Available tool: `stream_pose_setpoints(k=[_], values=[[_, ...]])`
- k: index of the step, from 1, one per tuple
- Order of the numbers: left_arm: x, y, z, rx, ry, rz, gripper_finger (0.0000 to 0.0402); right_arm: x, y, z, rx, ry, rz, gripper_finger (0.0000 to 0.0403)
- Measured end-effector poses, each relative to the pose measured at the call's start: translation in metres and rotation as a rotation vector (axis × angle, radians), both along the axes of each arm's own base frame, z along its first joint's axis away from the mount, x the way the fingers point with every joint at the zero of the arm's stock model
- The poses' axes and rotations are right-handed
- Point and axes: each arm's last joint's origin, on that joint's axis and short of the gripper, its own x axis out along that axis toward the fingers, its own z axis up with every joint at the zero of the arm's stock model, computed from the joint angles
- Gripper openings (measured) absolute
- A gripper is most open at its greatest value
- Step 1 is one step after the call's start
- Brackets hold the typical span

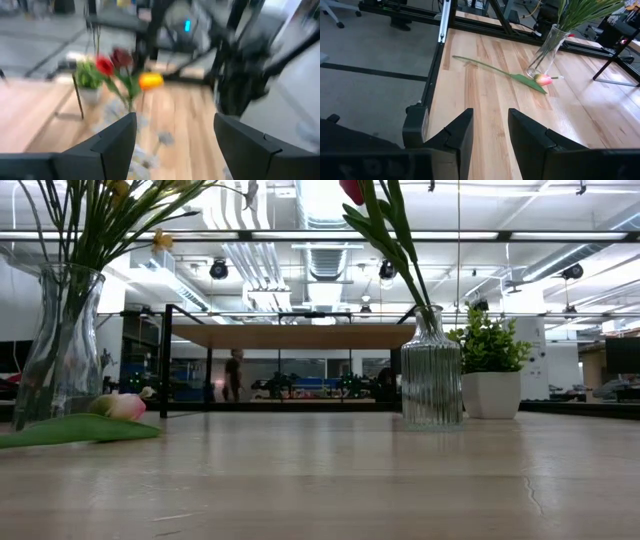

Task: Pick and place flowers into a vace then onto a shelf
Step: Put the pink tulip into the top transparent vase

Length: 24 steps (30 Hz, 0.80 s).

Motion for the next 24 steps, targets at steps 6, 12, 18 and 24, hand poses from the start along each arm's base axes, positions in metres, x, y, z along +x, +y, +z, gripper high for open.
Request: stream_pose_setpoints(k=[6, 12, 18, 24], values=[[0.016, -0.035, 0.025, 0.050, 0.069, -0.074, 0.0248, 0.000, 0.000, 0.000, -0.013, 0.002, 0.005, 0.0111], [0.027, -0.079, 0.053, 0.117, 0.079, -0.097, 0.0248, 0.000, 0.000, -0.001, -0.027, 0.008, 0.007, 0.0112], [0.033, -0.129, 0.053, 0.212, 0.157, -0.088, 0.0248, -0.001, -0.001, -0.001, -0.023, 0.009, 0.005, 0.0112], [0.034, -0.174, 0.044, 0.200, 0.221, -0.059, 0.0248, 0.000, -0.001, 0.000, 0.005, 0.001, -0.005, 0.0112]])
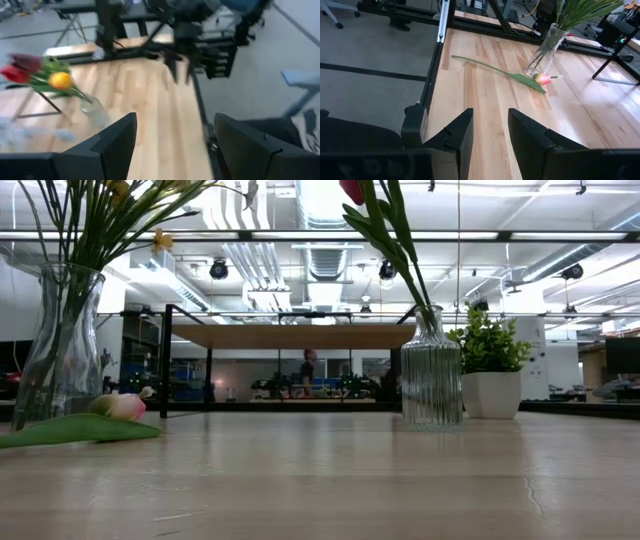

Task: Pick and place flowers into a vace then onto a shelf
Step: Put the pink tulip into the top transparent vase

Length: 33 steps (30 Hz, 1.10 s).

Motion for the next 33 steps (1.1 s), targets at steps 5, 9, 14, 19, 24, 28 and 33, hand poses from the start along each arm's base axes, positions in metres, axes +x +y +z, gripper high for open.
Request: stream_pose_setpoints(k=[5, 9, 14, 19, 24, 28, 33], values=[[0.005, -0.040, -0.015, -0.026, 0.026, -0.008, 0.0248, 0.000, 0.000, 0.000, 0.000, 0.000, 0.000, 0.0111], [0.012, -0.069, -0.044, -0.034, 0.068, 0.016, 0.0248, 0.000, 0.000, 0.000, 0.000, -0.001, 0.000, 0.0111], [0.022, -0.088, -0.082, -0.130, 0.117, 0.144, 0.0248, 0.000, 0.000, 0.001, -0.003, -0.001, 0.002, 0.0112], [0.026, -0.098, -0.118, -0.202, 0.150, 0.261, 0.0248, 0.000, 0.000, 0.001, -0.005, 0.001, 0.004, 0.0111], [0.025, -0.094, -0.149, -0.270, 0.165, 0.389, 0.0248, 0.000, 0.000, 0.001, -0.008, 0.003, 0.006, 0.0112], [0.024, -0.086, -0.175, -0.310, 0.175, 0.495, 0.0248, 0.000, 0.000, 0.000, -0.008, 0.003, 0.006, 0.0111], [0.024, -0.075, -0.205, -0.305, 0.226, 0.589, 0.0248, 0.000, 0.000, 0.000, -0.008, 0.003, 0.006, 0.0111]])
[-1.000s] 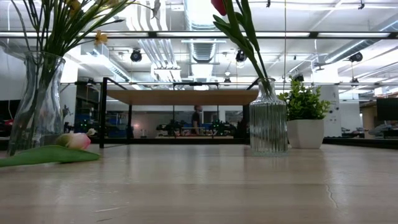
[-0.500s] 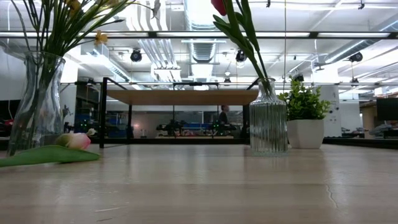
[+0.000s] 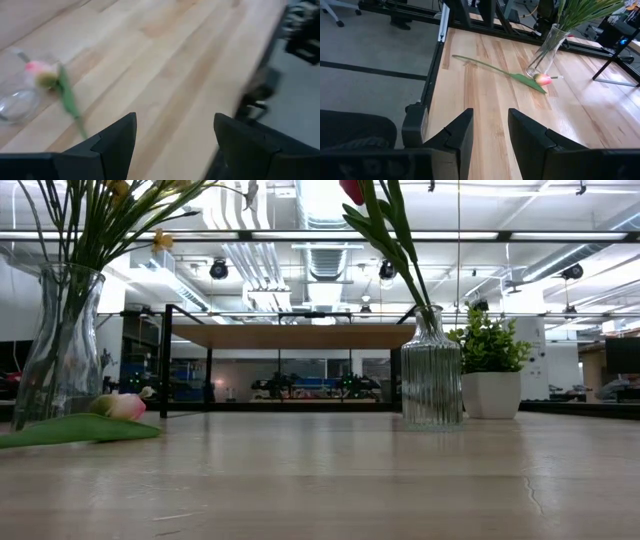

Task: Pick and place flowers into a vace then onto a shelf
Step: Put the pink tulip into the top transparent vase

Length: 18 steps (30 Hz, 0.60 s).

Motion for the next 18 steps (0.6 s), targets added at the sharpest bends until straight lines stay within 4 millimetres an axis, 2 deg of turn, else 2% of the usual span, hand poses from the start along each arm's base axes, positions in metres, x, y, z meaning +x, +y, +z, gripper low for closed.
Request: stream_pose_setpoints(k=[10, 18], values=[[0.009, 0.033, -0.047, -0.007, 0.154, 0.192, 0.0248, 0.000, 0.000, 0.000, -0.007, 0.001, 0.003, 0.0112], [0.007, 0.051, -0.071, 0.030, 0.265, 0.250, 0.0248, 0.000, 0.000, 0.000, -0.007, 0.001, 0.003, 0.0111]])
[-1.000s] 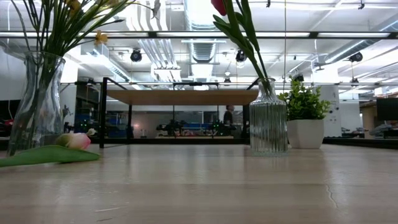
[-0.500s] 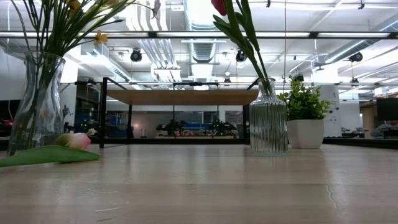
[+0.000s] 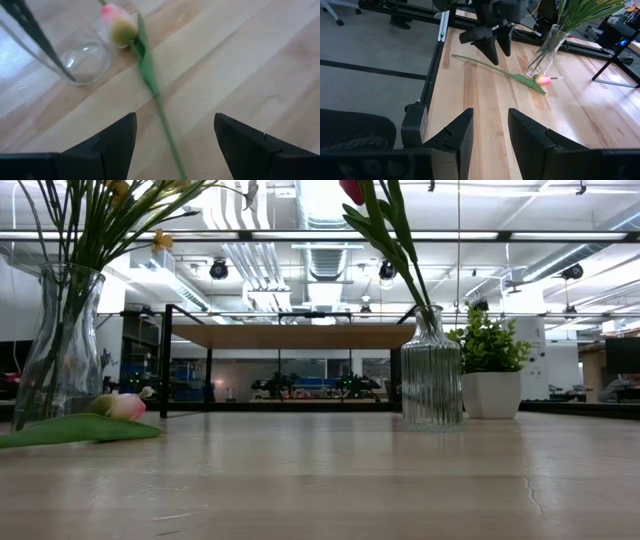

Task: Pick and place flowers into a vace then onto a shelf
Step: Put the pink tulip into the top transparent vase

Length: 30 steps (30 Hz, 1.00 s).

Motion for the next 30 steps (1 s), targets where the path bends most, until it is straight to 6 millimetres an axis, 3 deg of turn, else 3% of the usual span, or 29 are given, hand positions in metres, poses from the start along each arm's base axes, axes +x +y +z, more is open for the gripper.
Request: stream_pose_setpoints(k=[14, 18, 22, 30], values=[[-0.005, 0.016, -0.035, -0.048, 0.065, 0.054, 0.0248, 0.000, 0.000, 0.000, 0.000, 0.000, 0.000, 0.0112], [-0.005, 0.019, -0.040, -0.077, 0.069, 0.061, 0.0229, 0.000, 0.000, 0.000, 0.000, 0.000, 0.000, 0.0112], [-0.005, 0.018, -0.041, -0.076, 0.074, 0.036, 0.0175, 0.000, 0.000, 0.000, -0.004, 0.000, 0.002, 0.0111], [0.000, 0.012, -0.035, -0.082, 0.106, -0.023, 0.0013, 0.000, 0.000, 0.000, -0.008, 0.001, 0.003, 0.0112]])
